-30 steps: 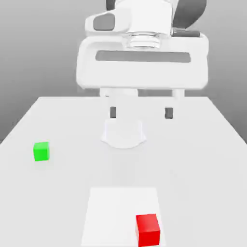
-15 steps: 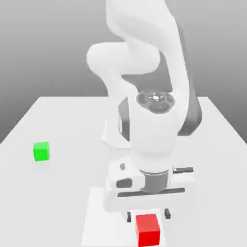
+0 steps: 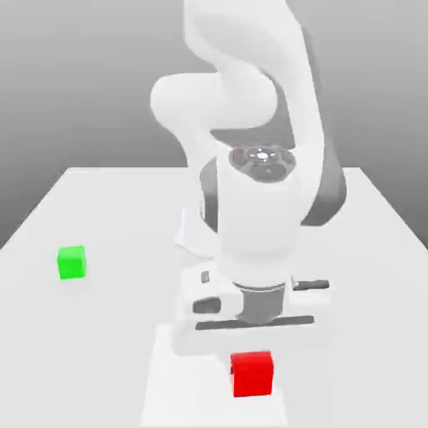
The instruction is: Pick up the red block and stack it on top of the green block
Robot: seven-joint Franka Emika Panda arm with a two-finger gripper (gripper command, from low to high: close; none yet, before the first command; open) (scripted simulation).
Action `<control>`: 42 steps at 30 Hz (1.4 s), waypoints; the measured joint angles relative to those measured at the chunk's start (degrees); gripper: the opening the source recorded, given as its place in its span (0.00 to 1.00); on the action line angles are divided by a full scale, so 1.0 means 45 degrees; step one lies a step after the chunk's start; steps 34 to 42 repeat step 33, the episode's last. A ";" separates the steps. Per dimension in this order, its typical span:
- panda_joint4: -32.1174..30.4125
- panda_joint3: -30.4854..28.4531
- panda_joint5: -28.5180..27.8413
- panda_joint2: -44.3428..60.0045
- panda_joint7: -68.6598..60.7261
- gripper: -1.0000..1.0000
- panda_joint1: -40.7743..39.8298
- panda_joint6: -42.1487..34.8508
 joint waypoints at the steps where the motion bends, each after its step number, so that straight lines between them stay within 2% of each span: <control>1: -0.0255 -0.0399 -0.0110 -0.0284 0.0120 0.00 -0.0302 -0.0024; 8: -0.2154 -0.2612 -0.1325 -0.2359 0.1316 0.00 -0.4289 -0.0153; 19: -0.5129 -0.5502 -0.2902 -0.5623 0.2947 0.00 -0.9315 -0.0331; 21: -0.5349 -0.5969 -0.2448 -0.5464 0.2676 0.00 -0.9327 0.0025; 25: -0.5404 -0.6694 -0.0719 -0.4277 0.1509 0.00 -0.8307 0.1147; 29: -0.5378 -0.7015 0.0997 -0.2971 0.0339 0.00 -0.7514 0.2308; 32: -0.5360 -0.7037 0.1586 -0.2082 -0.0062 0.00 -0.7279 0.3191; 33: -0.5358 -0.7013 0.1578 -0.1897 -0.0055 1.00 -0.7248 0.3394; 42: -0.5358 -0.7013 0.1578 -0.1897 -0.0055 1.00 -0.7248 0.3394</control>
